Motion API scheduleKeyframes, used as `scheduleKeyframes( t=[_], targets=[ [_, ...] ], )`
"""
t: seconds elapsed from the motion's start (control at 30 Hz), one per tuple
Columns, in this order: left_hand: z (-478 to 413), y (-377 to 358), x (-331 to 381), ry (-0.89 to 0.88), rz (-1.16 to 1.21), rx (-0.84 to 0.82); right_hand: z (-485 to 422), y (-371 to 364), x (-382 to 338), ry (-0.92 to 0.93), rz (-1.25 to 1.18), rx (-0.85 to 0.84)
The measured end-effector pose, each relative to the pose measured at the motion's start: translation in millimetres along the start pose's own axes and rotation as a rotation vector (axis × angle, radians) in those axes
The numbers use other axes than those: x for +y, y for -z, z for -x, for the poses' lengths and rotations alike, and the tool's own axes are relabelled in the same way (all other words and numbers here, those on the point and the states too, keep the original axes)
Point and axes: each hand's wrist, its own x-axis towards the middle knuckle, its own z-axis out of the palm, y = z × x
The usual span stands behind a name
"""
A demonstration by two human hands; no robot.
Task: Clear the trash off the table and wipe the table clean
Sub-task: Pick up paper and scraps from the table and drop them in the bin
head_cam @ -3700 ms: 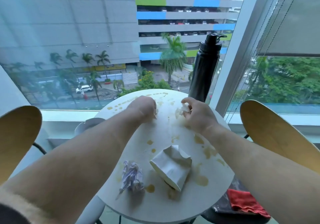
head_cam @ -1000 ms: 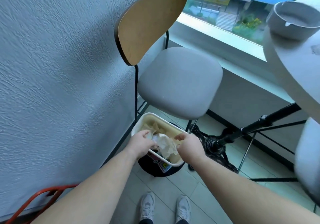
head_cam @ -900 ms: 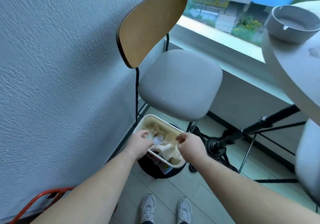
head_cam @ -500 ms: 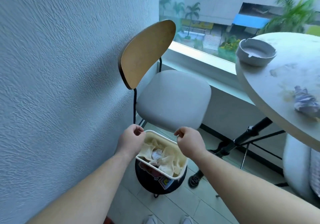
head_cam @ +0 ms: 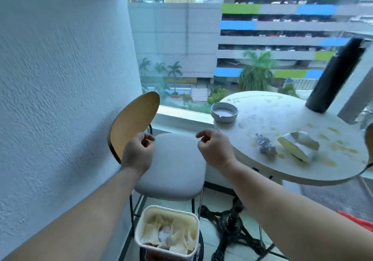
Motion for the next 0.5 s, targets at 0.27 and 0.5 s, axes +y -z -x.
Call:
scheduleKeyframes(
  t=[0.27, 0.5],
  targets=[
    [-25, -63, 93, -0.220, 0.050, -0.043, -11, 95, 14, 0.012, -0.024, 0.228],
    [-10, -159, 166, -0.321, 0.080, -0.143, -17, 184, 68, -0.038, 0.042, 0.347]
  ],
)
